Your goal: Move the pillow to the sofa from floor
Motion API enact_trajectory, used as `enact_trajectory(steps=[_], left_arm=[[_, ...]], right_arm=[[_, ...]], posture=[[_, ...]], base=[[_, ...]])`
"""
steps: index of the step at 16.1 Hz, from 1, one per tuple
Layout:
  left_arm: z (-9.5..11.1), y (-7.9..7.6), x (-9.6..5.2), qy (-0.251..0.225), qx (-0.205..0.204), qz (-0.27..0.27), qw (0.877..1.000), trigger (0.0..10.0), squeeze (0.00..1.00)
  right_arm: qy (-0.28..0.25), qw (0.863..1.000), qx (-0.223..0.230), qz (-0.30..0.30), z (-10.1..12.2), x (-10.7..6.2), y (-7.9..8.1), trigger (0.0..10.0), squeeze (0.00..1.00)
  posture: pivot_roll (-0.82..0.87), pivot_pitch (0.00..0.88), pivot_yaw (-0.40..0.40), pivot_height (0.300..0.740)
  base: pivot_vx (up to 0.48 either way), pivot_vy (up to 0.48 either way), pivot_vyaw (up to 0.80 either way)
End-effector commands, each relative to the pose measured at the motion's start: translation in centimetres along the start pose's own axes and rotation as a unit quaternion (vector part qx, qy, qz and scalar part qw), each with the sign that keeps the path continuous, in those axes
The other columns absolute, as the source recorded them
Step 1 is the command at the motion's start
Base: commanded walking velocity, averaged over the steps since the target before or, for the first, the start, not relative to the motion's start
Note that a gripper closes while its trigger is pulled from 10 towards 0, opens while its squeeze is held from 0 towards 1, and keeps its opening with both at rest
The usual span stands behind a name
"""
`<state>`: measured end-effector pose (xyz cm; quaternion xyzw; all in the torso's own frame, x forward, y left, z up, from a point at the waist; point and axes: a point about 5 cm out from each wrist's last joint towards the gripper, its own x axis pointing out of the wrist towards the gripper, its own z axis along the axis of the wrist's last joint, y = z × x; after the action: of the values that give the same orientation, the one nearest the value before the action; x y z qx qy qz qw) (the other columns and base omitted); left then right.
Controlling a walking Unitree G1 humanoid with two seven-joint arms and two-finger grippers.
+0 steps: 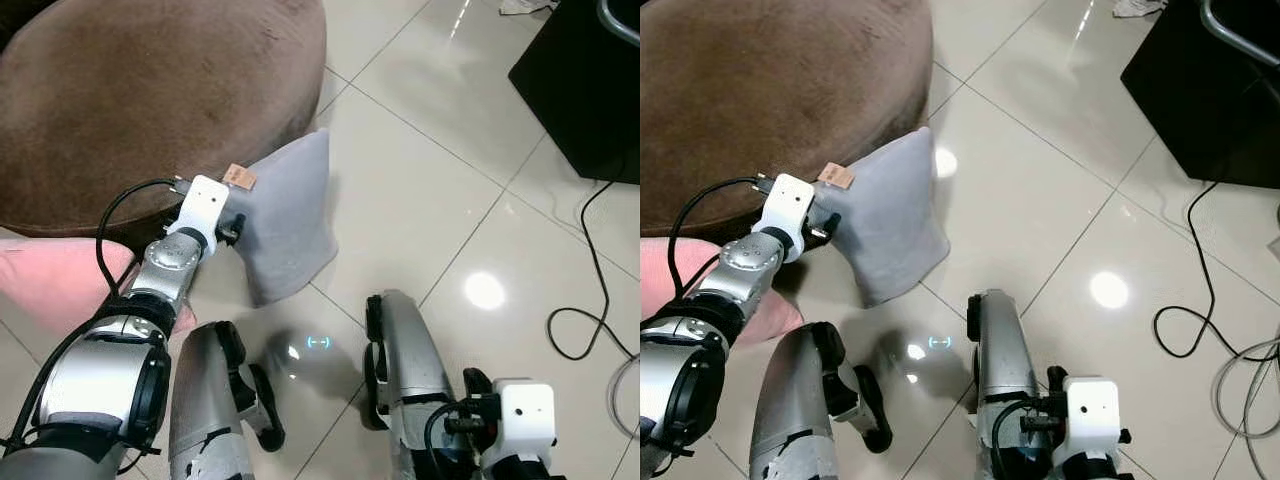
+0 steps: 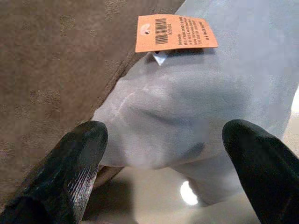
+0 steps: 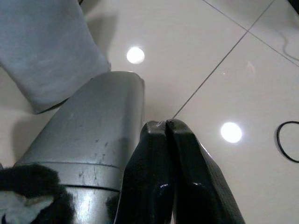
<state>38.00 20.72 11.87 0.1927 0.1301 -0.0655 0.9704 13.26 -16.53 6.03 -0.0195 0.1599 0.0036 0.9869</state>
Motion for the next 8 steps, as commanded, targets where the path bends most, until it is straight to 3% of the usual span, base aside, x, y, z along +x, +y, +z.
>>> enact_trajectory(steps=[1, 5, 8], left_arm=[[-1.6, -0.2, -0.3, 0.031, -0.020, 0.001, 0.999, 10.0, 0.00], [-1.7, -0.2, -0.3, 0.043, -0.021, 0.016, 0.999, 10.0, 0.00], [-1.9, -0.4, -0.2, 0.056, 0.012, 0.015, 0.998, 10.0, 0.00]], right_arm=[[0.022, 1.000, -0.002, -0.009, -0.7, -1.1, -0.3, 10.0, 0.00], [0.036, 0.999, -0.009, -0.021, -0.9, -3.1, -1.0, 10.0, 0.00], [0.047, 0.998, -0.005, -0.038, -0.9, -5.4, -1.3, 10.0, 0.00]], posture=[[-0.41, 0.462, 0.002, 0.569], [-0.47, 0.492, -0.013, 0.569], [-0.55, 0.512, -0.027, 0.569]], base=[[0.000, 0.000, 0.00], [0.000, 0.000, 0.00], [0.000, 0.000, 0.00]])
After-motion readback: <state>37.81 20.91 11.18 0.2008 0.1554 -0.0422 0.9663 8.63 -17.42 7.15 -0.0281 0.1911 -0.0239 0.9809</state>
